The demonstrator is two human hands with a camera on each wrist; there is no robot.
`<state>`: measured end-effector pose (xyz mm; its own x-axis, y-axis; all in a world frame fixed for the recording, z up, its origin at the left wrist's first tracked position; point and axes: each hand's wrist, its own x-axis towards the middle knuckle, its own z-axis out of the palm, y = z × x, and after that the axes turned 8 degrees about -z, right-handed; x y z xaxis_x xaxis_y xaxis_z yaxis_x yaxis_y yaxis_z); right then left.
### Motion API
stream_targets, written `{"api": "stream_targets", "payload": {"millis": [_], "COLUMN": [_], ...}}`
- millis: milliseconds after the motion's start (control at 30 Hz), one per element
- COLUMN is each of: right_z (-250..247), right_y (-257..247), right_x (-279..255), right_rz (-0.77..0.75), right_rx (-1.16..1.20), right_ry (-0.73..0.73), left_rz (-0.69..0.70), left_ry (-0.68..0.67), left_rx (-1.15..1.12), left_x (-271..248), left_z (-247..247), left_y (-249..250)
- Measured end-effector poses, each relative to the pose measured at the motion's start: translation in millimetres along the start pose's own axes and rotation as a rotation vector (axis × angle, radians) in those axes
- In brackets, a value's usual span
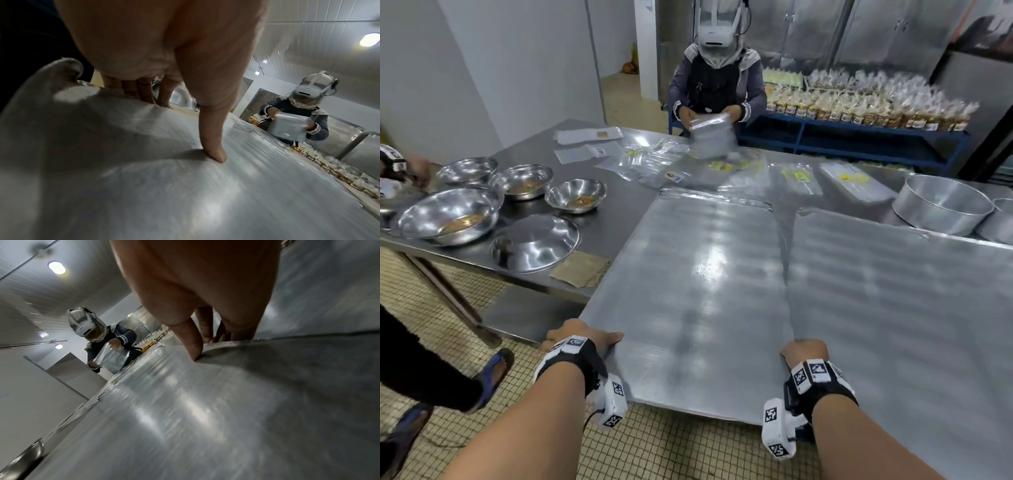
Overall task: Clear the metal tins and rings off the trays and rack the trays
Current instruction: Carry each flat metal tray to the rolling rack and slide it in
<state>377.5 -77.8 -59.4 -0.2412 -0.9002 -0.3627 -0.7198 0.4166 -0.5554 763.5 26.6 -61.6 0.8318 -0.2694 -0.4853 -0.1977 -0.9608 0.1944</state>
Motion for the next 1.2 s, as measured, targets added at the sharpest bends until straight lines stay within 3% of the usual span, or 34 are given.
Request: {"api": "stream_targets", "payload": {"millis": [333,533,700,1033,1200], "right_z": [32.5,44.0,49.0,48.4,54.4], "right_y": [-28.7,-38.9,-56.6,-67.3,-69.1], "right_x": [-15.4,-16.4,-21.3,-23.8,-29.9], "right_rz": [0.059,0.154,0.186,0.134,0.15], "right_rx": [0.198,0.151,0.002,-0.027,-0.035], "right_ry": [0.025,0.054,0.096,0.075,0.048], "left_rz": [-0.003,-0.024,0.053,0.064,0.128], "left_ry": [-0.051,-0.092,-0.287,-0.229,-0.258], "left_rx": [0.046,0.015,-0.167,-0.184,-0.08], "left_x": [54.1,64.8,78.6,93.2,106.7], "left_z": [-4.0,5.6,2.8,6.6,-4.7], "left_y": [12.6,15.8,24.1,35.8,35.1]}}
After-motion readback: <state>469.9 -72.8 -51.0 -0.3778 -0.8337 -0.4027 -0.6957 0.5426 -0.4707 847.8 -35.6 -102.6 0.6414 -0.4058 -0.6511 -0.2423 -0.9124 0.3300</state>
